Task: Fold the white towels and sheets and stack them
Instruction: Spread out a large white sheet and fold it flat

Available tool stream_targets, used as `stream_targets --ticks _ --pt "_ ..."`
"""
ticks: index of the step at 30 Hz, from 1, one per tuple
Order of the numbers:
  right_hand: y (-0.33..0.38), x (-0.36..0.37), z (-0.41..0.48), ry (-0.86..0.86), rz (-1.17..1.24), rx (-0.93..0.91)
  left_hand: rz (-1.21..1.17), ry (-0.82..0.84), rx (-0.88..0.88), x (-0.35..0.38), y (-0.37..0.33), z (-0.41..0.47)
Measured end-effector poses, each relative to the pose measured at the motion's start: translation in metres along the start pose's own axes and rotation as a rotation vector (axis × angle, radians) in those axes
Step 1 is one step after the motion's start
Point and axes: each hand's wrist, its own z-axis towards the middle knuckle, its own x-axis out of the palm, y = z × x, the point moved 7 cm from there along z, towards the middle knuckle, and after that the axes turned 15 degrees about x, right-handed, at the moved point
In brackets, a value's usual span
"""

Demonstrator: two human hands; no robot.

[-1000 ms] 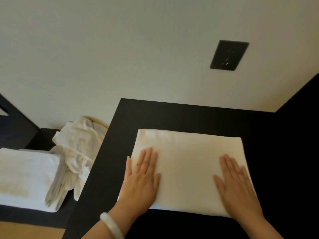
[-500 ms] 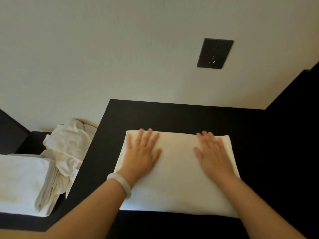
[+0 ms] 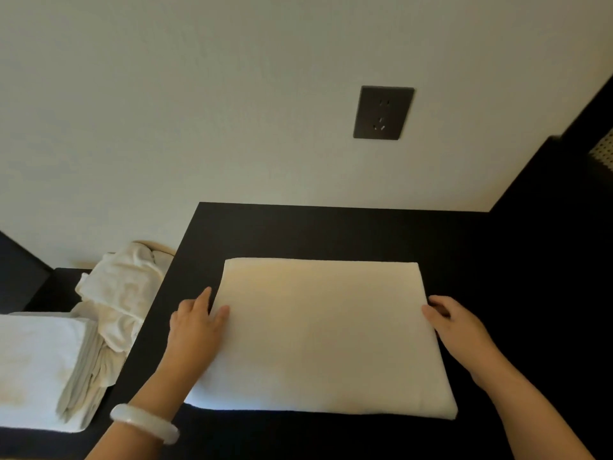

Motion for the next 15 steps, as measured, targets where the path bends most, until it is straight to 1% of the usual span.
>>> stream_targets --ticks 3,8,12,15 --pt "-0.004 0.004 -0.005 0.086 0.041 0.067 -0.152 0.045 -0.133 0.001 -0.003 -0.008" --pt "-0.016 0.013 -0.005 0.253 0.236 0.187 -0.164 0.109 -0.227 0.001 -0.01 -0.015" --pt "-0.021 0.018 0.003 0.352 0.37 0.247 -0.237 0.073 -0.275 -0.003 -0.006 -0.022" --pt "-0.017 0.027 0.006 0.481 0.466 0.256 -0.42 0.036 -0.334 -0.003 -0.002 -0.032"
